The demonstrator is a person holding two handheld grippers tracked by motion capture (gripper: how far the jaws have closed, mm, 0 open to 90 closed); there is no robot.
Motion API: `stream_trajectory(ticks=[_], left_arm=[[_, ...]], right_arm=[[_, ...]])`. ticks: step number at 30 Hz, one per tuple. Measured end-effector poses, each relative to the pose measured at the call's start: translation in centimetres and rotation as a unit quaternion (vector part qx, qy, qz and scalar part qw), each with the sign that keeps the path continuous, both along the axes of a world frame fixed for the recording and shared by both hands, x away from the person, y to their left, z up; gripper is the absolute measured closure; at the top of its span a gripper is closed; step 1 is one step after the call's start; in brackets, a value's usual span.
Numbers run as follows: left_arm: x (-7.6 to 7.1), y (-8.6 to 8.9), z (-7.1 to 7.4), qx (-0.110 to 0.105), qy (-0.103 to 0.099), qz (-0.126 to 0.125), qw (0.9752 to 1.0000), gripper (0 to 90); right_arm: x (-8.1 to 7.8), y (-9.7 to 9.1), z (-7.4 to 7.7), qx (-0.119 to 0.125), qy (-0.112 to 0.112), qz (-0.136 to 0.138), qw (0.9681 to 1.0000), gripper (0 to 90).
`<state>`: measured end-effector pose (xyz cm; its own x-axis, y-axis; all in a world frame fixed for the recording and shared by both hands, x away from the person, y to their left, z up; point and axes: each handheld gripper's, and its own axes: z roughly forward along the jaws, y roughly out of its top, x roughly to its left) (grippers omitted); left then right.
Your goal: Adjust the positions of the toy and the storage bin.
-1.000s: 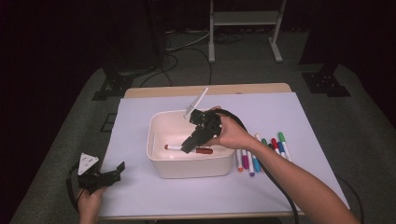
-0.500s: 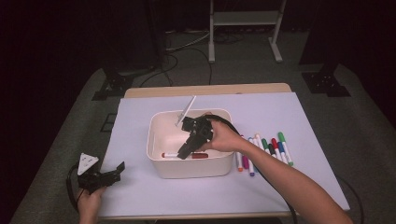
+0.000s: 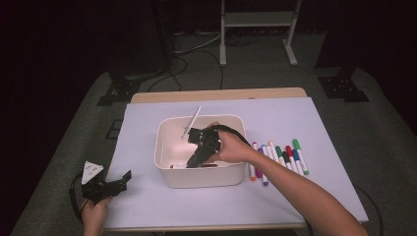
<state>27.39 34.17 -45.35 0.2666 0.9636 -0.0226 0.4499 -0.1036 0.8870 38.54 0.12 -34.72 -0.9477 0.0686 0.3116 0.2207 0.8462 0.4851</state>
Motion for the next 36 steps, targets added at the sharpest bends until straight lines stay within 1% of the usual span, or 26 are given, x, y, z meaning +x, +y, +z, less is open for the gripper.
stream_trajectory(ticks=[5, 8, 11, 12, 14, 15, 18, 20, 21, 22, 23, 24, 25, 28, 31, 32, 35, 36], left_arm=[[0.0, 0.0, 0.0, 0.001, 0.001, -0.001, 1.0, 0.0], [0.0, 0.0, 0.0, 0.0, 0.001, -0.001, 1.0, 0.0], [0.0, 0.1, 0.0, 0.0, 0.001, -0.002, 1.0, 0.0], [0.0, 0.1, 0.0, 0.0, 0.001, -0.002, 1.0, 0.0], [0.0, 0.1, 0.0, -0.002, 0.001, -0.001, 1.0, 0.0], [0.0, 0.1, 0.0, -0.002, 0.001, -0.001, 1.0, 0.0], [0.0, 0.0, 0.0, -0.001, 0.0, -0.001, 1.0, 0.0], [0.0, 0.0, 0.0, 0.0, 0.0, -0.001, 1.0, 0.0], [0.0, 0.0, 0.0, -0.001, 0.0, 0.0, 1.0, 0.0], [0.0, 0.0, 0.0, 0.0, 0.0, 0.0, 1.0, 0.0], [0.0, 0.0, 0.0, 0.001, -0.001, 0.0, 1.0, 0.0], [0.0, 0.0, 0.0, 0.001, -0.001, 0.0, 1.0, 0.0], [0.0, 0.0, 0.0, 0.004, -0.001, 0.0, 1.0, 0.0], [0.0, -0.1, 0.0, 0.003, 0.002, 0.0, 1.0, 0.0], [-0.1, 0.0, 0.0, 0.002, 0.0, -0.001, 1.0, 0.0], [-0.1, 0.0, 0.0, 0.002, 0.0, -0.001, 1.0, 0.0], [0.0, -0.1, 0.0, 0.006, 0.001, -0.001, 1.0, 0.0], [0.0, -0.1, 0.0, 0.006, 0.001, -0.001, 1.0, 0.0]], right_arm=[[-0.1, 0.2, -0.2, -0.004, -0.007, 0.003, 1.0, 74.4], [-0.1, 0.2, -0.2, -0.007, -0.01, -0.002, 0.9999, 69.7], [-0.2, 0.0, 0.1, -0.006, -0.02, -0.007, 0.9998, 68.2], [-0.2, -0.1, 0.2, -0.003, -0.024, -0.008, 0.9997, 66.6], [-0.2, -0.4, 0.6, 0.003, -0.033, -0.011, 0.9994, 66.1], [-0.2, -0.7, 0.9, 0.008, -0.032, -0.015, 0.9993, 65.5], [-0.3, -2.0, 2.2, 0.027, -0.04, -0.031, 0.9983, 63.0], [-0.5, -3.3, 3.1, 0.048, -0.045, -0.042, 0.9969, 61.4], [-0.5, -3.3, 3.1, 0.048, -0.045, -0.042, 0.9969, 61.4], [-0.7, -4.8, 3.9, 0.063, -0.055, -0.056, 0.9949, 59.1], [-0.8, -5.9, 4.4, 0.073, -0.059, -0.066, 0.9934, 58.1], [-0.9, -6.7, 4.6, 0.077, -0.06, -0.072, 0.9926, 56.8], [-1.0, -7.6, 4.9, 0.082, -0.067, -0.08, 0.9912, 55.3], [-1.4, -10.9, 5.5, 0.1, -0.078, -0.112, 0.9856, 54.1], [-1.7, -14.2, 5.6, 0.113, -0.089, -0.143, 0.9792, 52.4], [-1.9, -15.3, 5.6, 0.115, -0.088, -0.157, 0.977, 51.9], [-2.2, -18.5, 4.9, 0.117, -0.09, -0.191, 0.9705, 50.9], [-2.2, -18.5, 4.9, 0.117, -0.09, -0.191, 0.9705, 50.9]])
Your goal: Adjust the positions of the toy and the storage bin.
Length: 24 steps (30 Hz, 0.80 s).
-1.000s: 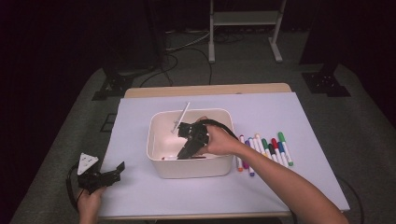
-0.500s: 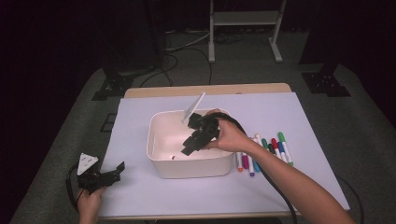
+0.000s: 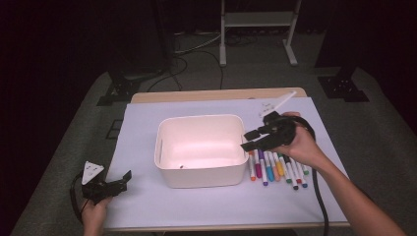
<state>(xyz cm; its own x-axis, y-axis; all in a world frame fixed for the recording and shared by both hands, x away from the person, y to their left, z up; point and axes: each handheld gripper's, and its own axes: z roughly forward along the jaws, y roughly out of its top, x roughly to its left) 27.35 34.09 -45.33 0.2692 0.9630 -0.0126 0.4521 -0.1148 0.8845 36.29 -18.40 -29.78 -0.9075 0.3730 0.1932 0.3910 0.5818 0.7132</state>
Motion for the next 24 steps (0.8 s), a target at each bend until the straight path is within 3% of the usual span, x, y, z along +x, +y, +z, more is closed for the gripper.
stream_trajectory(ticks=[1, 5, 11, 12, 14, 19, 21, 24], left_arm=[[0.0, -0.1, 0.0, 0.0, 0.0, 0.001, 1.0, 0.0], [0.0, -0.1, 0.0, 0.004, -0.002, 0.0, 1.0, 0.0], [0.0, -0.1, 0.0, 0.003, 0.0, 0.001, 1.0, 0.0], [0.0, -0.1, 0.0, 0.003, 0.0, 0.001, 1.0, 0.0], [0.0, -0.1, 0.0, 0.005, -0.002, 0.0, 1.0, 0.0], [0.0, -0.1, 0.0, 0.006, -0.002, 0.001, 1.0, 0.0], [0.0, -0.1, 0.0, 0.006, -0.002, 0.002, 1.0, 0.0], [0.0, -0.1, 0.0, 0.005, -0.002, 0.002, 1.0, 0.0]], right_arm=[[-0.1, -2.0, -0.8, -0.005, -0.002, -0.022, 0.9997, 50.3], [-0.4, -5.8, -2.8, -0.007, 0.011, -0.062, 0.998, 49.8], [-0.7, -10.4, -6.5, -0.014, 0.04, -0.124, 0.9914, 49.6], [-0.7, -10.4, -6.5, -0.014, 0.04, -0.124, 0.9914, 49.6], [-0.6, -12.2, -8.2, -0.027, 0.05, -0.154, 0.9864, 49.7], [-0.3, -14.3, -9.9, -0.032, 0.066, -0.199, 0.9771, 50.6], [-0.2, -14.6, -10.3, -0.033, 0.07, -0.204, 0.9759, 50.6], [0.4, -15.4, -11.3, -0.044, 0.082, -0.234, 0.9677, 50.7]])
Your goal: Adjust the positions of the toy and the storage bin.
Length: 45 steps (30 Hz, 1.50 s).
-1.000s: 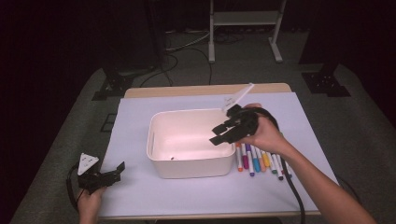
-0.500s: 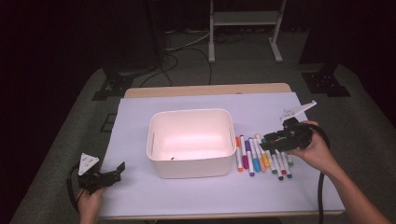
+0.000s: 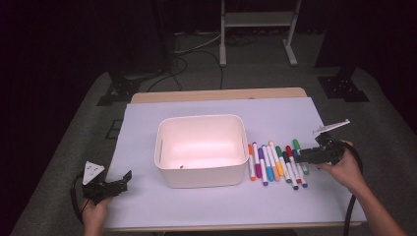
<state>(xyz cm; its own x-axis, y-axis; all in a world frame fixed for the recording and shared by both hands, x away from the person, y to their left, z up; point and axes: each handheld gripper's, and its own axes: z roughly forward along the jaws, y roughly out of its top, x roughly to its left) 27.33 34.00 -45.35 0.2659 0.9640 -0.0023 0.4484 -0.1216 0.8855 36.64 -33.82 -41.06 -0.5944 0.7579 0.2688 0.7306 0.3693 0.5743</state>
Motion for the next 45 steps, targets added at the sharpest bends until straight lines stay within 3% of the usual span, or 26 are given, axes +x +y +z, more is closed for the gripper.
stream_trajectory(ticks=[6, 10, 13, 16, 22, 27, 30, 35, 45], left_arm=[[0.0, -0.1, 0.0, 0.002, -0.001, -0.001, 1.0, 0.0], [0.0, -0.1, 0.0, 0.004, 0.001, -0.001, 1.0, 0.0], [0.0, -0.1, 0.0, 0.004, 0.001, -0.002, 1.0, 0.0], [-0.1, 0.2, 0.0, -0.01, -0.004, 0.004, 0.9999, 0.0], [0.0, 0.0, 0.0, -0.002, 0.001, 0.001, 1.0, 0.0], [-0.1, 0.3, 0.0, -0.015, -0.004, 0.005, 0.9999, 0.0], [-0.1, 0.3, 0.0, -0.015, -0.004, 0.005, 0.9999, 0.0], [0.0, 0.1, 0.0, -0.007, -0.003, 0.0, 1.0, 0.0], [-0.1, 0.1, 0.0, -0.003, -0.002, -0.001, 1.0, 0.0]], right_arm=[[0.6, -0.3, -0.9, -0.025, 0.005, -0.033, 0.9991, 53.5], [0.7, -0.7, -1.2, -0.027, 0.006, -0.051, 0.9983, 55.9], [0.9, -1.2, -1.6, -0.039, 0.007, -0.075, 0.9964, 61.0], [1.0, -1.7, -1.7, -0.051, 0.007, -0.098, 0.9939, 62.6], [0.7, -2.5, -2.2, -0.078, 0.006, -0.114, 0.9904, 63.1], [0.5, -3.0, -2.5, -0.088, -0.005, -0.124, 0.9883, 75.2], [0.5, -3.4, -2.5, -0.072, 0.003, -0.134, 0.9883, 75.7], [0.1, -3.6, -2.1, -0.05, 0.012, -0.127, 0.9905, 75.8], [-1.6, -2.0, 0.3, -0.001, 0.003, -0.077, 0.997, 75.8]])
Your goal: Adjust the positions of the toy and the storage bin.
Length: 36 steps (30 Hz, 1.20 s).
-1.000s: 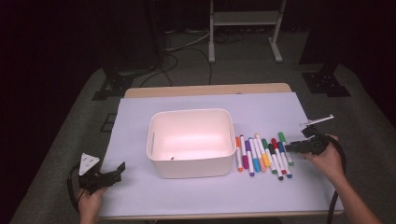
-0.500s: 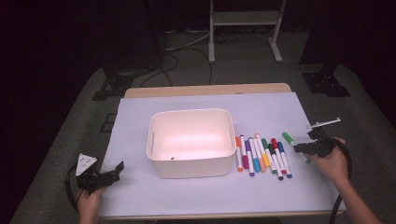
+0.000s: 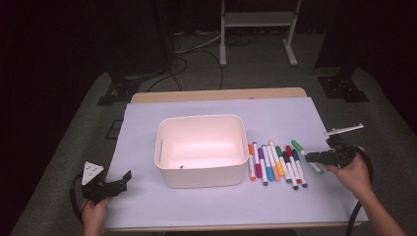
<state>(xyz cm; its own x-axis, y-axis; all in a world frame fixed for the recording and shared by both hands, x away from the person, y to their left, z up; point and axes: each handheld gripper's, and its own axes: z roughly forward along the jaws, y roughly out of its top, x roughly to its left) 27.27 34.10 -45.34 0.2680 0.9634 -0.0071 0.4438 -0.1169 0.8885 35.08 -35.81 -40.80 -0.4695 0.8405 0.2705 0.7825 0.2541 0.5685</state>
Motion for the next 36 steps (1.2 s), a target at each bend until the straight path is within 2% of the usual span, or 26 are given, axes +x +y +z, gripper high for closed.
stream_trajectory(ticks=[3, 8, 9, 10, 11, 13, 14, 16, 20, 24, 25, 26, 28, 31, 32, 34, 35, 36], left_arm=[[0.0, 0.0, 0.0, -0.001, -0.001, 0.0, 1.0, 0.0], [0.0, 0.0, 0.0, 0.0, -0.001, 0.002, 1.0, 0.0], [0.0, 0.0, 0.0, 0.0, -0.001, 0.002, 1.0, 0.0], [0.0, -0.1, 0.0, 0.0, -0.002, 0.001, 1.0, 0.0], [0.0, -0.1, 0.0, 0.0, -0.003, 0.001, 1.0, 0.0], [0.0, 0.0, 0.0, -0.001, -0.003, 0.001, 1.0, 0.0], [0.0, 0.0, 0.0, -0.001, -0.003, 0.001, 1.0, 0.0], [0.0, 0.0, 0.0, -0.002, -0.003, 0.001, 1.0, 0.0], [0.0, 0.0, 0.0, 0.0, -0.002, 0.0, 1.0, 0.0], [0.0, 0.0, 0.0, -0.001, -0.003, 0.0, 1.0, 0.0], [0.0, 0.0, 0.0, -0.001, -0.003, 0.0, 1.0, 0.0], [0.0, 0.0, 0.0, 0.0, 0.0, 0.0, 1.0, 0.0], [0.0, 0.0, 0.0, -0.002, -0.002, 0.0, 1.0, 0.0], [-0.1, -0.1, 0.0, 0.0, -0.002, -0.002, 1.0, 0.0], [-0.1, -0.1, 0.0, 0.0, -0.002, -0.002, 1.0, 0.0], [0.0, -0.1, 0.0, -0.001, -0.002, -0.002, 1.0, 0.0], [0.0, -0.1, 0.0, -0.001, -0.002, -0.002, 1.0, 0.0], [0.0, 0.0, 0.0, -0.001, -0.001, -0.002, 1.0, 0.0]], right_arm=[[-0.4, 0.8, 1.3, 0.014, -0.006, 0.018, 0.9997, 75.8], [-1.2, 2.8, 4.2, 0.023, -0.025, 0.057, 0.9978, 75.8], [-1.2, 2.8, 4.2, 0.023, -0.025, 0.057, 0.9978, 75.8], [-1.5, 3.6, 5.3, 0.032, -0.032, 0.071, 0.9965, 75.8], [-1.5, 4.0, 5.8, 0.038, -0.035, 0.078, 0.9956, 75.8], [-1.6, 4.7, 6.5, 0.049, -0.039, 0.086, 0.9943, 75.8], [-1.6, 4.7, 6.5, 0.049, -0.039, 0.086, 0.9943, 75.8], [-1.7, 5.5, 7.6, 0.051, -0.044, 0.103, 0.9924, 75.8], [-1.7, 6.4, 8.7, 0.052, -0.049, 0.114, 0.9909, 75.8], [-1.6, 8.0, 10.3, 0.057, -0.056, 0.135, 0.9876, 75.8], [-1.6, 8.0, 10.3, 0.057, -0.056, 0.135, 0.9876, 75.8], [-1.6, 9.0, 11.1, 0.055, -0.058, 0.149, 0.9856, 75.8], [-1.7, 9.8, 11.7, 0.057, -0.063, 0.161, 0.9832, 75.8], [-1.7, 11.3, 12.7, 0.057, -0.068, 0.178, 0.98, 75.8], [-1.7, 11.3, 12.7, 0.057, -0.068, 0.178, 0.98, 75.8], [-1.6, 12.8, 13.4, 0.055, -0.072, 0.197, 0.9763, 75.8], [-1.6, 12.8, 13.4, 0.055, -0.072, 0.197, 0.9763, 75.8], [-1.6, 13.6, 13.8, 0.056, -0.075, 0.206, 0.974, 75.8]])
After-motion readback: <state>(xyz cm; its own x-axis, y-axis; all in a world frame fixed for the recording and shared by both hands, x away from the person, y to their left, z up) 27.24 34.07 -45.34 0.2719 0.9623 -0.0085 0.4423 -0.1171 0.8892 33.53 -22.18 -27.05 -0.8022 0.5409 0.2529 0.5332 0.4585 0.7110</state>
